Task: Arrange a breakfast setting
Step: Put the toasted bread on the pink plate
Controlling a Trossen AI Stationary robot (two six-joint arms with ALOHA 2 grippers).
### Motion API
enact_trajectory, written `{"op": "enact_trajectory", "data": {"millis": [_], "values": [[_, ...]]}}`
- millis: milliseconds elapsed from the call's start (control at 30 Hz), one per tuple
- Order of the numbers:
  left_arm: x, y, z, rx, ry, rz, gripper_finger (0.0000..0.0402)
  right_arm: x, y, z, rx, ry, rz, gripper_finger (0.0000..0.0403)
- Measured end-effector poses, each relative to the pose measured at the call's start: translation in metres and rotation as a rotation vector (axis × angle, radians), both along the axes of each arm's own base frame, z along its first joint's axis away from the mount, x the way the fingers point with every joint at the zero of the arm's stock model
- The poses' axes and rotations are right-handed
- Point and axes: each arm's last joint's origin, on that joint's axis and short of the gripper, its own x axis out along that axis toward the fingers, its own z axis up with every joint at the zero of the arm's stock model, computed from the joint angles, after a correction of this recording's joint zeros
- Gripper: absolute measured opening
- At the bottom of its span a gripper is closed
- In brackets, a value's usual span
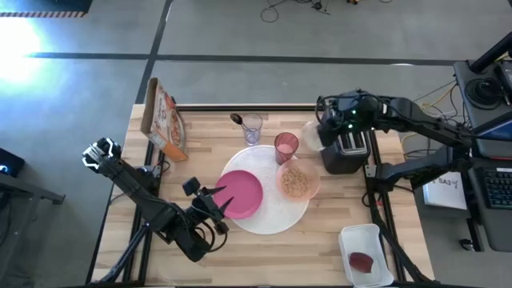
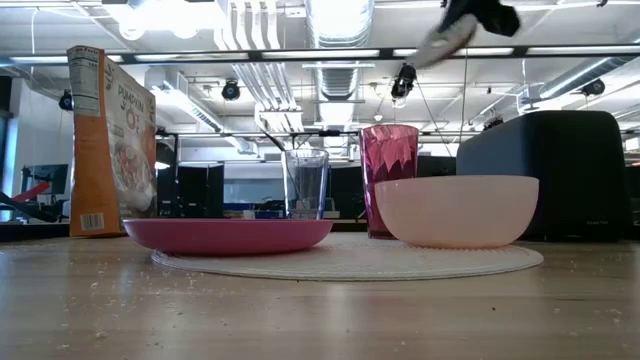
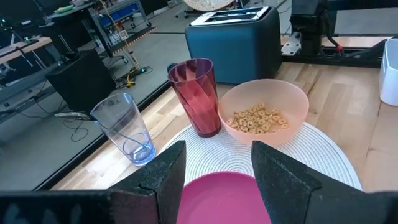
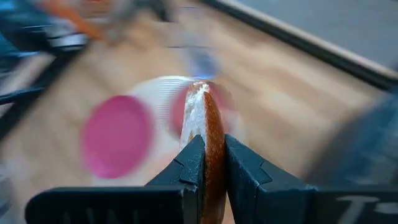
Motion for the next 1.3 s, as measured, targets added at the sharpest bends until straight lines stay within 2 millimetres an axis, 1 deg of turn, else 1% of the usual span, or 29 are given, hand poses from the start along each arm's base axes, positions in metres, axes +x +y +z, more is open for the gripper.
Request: {"op": "enact_trajectory", "data": {"millis": [133,233,400,567,667,767,867,1000,1167,1300], "values": [[0.0,0.0,0.0,-0.003,-0.003,0.0,0.0166,0.025,0.014,0.001,-0.019,-0.084,0.13,0.0038],[0.0,0.0,0.0,-0.004,-0.004,0.001,0.0166,0.046,0.028,-0.007,-0.029,-0.087,0.212,0.0038],[0.0,0.0,0.0,-0.003,-0.004,0.001,0.0166,0.085,0.055,-0.036,-0.036,-0.03,0.345,0.0038],[0.0,0.0,0.0,-0.002,-0.003,0.001,0.0166,0.125,0.081,-0.064,-0.058,-0.028,0.45,0.0038],[0.0,0.0,0.0,-0.003,-0.003,0.0,0.0166,0.144,0.092,-0.078,-0.09,-0.043,0.506,0.0038],[0.0,-0.001,-0.001,-0.005,0.0,-0.003,0.0166,0.159,0.098,-0.088,-0.114,-0.074,0.532,0.0038],[-0.001,-0.002,-0.001,-0.015,0.008,-0.012,0.0166,0.175,0.1,-0.098,-0.144,-0.113,0.549,0.0038],[-0.002,-0.004,-0.001,-0.017,0.01,-0.021,0.0166,0.192,0.101,-0.115,-0.163,-0.126,0.559,0.0038],[-0.003,-0.005,-0.001,-0.018,0.01,-0.027,0.0166,0.21,0.103,-0.137,-0.177,-0.127,0.568,0.0038],[-0.003,-0.005,-0.001,-0.018,0.01,-0.027,0.0166,0.219,0.104,-0.154,-0.187,-0.106,0.581,0.0038]]}}
